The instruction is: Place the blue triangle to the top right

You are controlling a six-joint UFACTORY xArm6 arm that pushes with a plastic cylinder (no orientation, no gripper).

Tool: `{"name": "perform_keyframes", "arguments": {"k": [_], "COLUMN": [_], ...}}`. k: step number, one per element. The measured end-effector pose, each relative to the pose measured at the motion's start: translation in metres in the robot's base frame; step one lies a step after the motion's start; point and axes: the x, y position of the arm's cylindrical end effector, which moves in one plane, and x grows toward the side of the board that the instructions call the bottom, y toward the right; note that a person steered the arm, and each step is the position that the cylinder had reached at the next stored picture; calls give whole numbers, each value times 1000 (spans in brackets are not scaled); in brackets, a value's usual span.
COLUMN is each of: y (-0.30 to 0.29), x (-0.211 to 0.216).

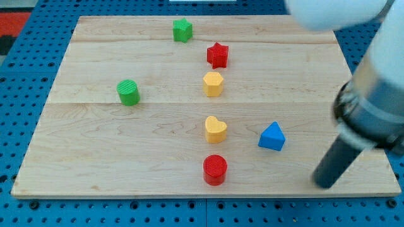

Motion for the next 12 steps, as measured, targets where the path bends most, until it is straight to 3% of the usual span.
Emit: {"name": "perform_keyframes", "arguments": {"k": [3, 4, 5, 6, 8, 9, 10, 11, 12], "y": [-52, -51, -38, -24, -43, -29, -23, 0, -16], "x": [-78, -129, -149, -93, -176, -180, -118, -146, -198]}}
